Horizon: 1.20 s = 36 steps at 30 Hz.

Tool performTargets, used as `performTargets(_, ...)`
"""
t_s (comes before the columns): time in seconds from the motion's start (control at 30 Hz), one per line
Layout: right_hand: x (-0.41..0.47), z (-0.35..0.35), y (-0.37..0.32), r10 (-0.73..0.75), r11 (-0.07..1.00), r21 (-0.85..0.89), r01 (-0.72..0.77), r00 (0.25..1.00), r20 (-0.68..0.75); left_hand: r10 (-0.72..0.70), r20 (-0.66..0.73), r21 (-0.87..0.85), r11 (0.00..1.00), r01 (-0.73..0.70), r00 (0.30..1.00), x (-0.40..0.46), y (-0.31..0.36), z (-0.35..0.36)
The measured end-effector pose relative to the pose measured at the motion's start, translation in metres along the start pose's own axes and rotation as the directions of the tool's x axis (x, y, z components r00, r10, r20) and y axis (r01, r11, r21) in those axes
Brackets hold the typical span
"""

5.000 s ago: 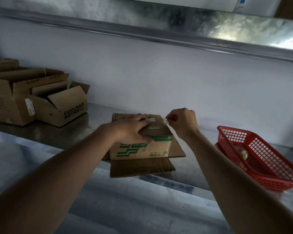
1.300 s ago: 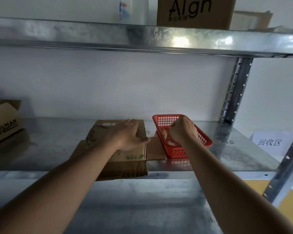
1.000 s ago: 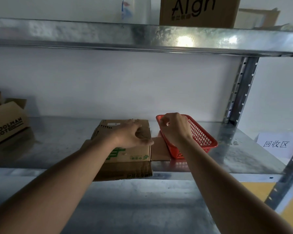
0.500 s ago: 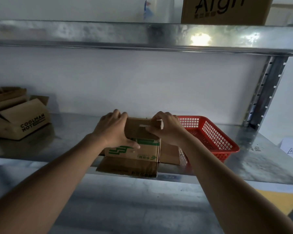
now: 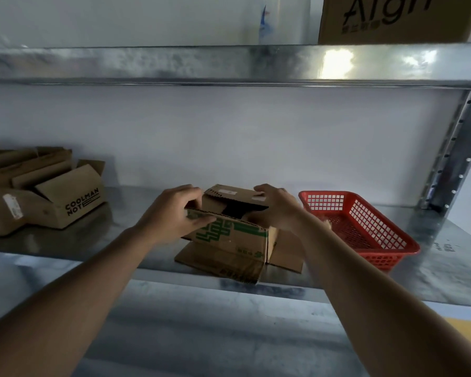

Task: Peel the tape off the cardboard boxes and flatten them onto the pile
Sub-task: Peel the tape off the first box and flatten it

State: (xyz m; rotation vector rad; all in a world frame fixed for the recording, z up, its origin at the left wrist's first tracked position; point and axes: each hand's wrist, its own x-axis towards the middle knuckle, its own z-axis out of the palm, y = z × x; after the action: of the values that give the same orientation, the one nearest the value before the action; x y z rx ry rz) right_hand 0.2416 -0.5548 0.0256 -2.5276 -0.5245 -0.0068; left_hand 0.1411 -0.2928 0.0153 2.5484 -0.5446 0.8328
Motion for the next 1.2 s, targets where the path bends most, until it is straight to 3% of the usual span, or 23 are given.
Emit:
performTargets(0.1, 0.006, 0.012, -0.008, 0.081, 0.983, 0.175, -0.050, 0.982, -0.171, -0.044, 0.144, -0.046, 0.998, 0.051, 0.989, -0.004, -0.009, -0.006)
performTargets(0.17, 0.011, 0.015, -0.014, 0.080, 0.980, 0.199, -0.027, 0.961, -0.264, -0.088, 0.267, -0.005, 0.996, 0.092, 0.960, -0.003, -0.012, -0.011)
performTargets(0.33, 0.010, 0.013, -0.032, 0.021, 0.995, 0.101, 0.024, 0.903, -0.428, -0.243, 0.569, 0.282, 0.955, 0.091, 0.786, 0.012, 0.006, -0.022)
performTargets(0.43, 0.005, 0.008, -0.040, 0.006, 0.992, 0.114, 0.061, 0.860, -0.510, -0.369, 0.660, 0.417, 0.904, 0.089, 0.655, 0.019, 0.010, -0.022)
performTargets(0.53, 0.003, 0.006, -0.044, 0.054, 0.978, 0.201, 0.061, 0.851, -0.523, -0.416, 0.677, 0.474, 0.877, 0.072, 0.607, 0.019, 0.011, -0.020)
performTargets(0.67, 0.004, 0.013, -0.045, 0.168, 0.950, 0.312, 0.006, 0.833, -0.528, -0.372, 0.657, 0.477, 0.879, 0.021, 0.656, 0.013, 0.012, -0.014)
performTargets(0.87, 0.017, 0.024, -0.050, 0.313, 0.879, 0.472, -0.073, 0.835, -0.453, -0.221, 0.472, 0.462, 0.886, -0.026, 0.853, 0.002, 0.009, -0.020)
performTargets(1.1, 0.024, 0.023, -0.063, 0.403, 0.872, 0.409, -0.268, 0.869, -0.289, -0.257, 0.379, 0.348, 0.930, 0.121, 0.889, -0.002, -0.002, -0.030)
performTargets(1.2, 0.028, 0.024, -0.066, 0.399, 0.865, 0.426, -0.265, 0.878, -0.265, -0.224, 0.335, 0.262, 0.955, 0.138, 0.915, 0.000, -0.011, -0.035)
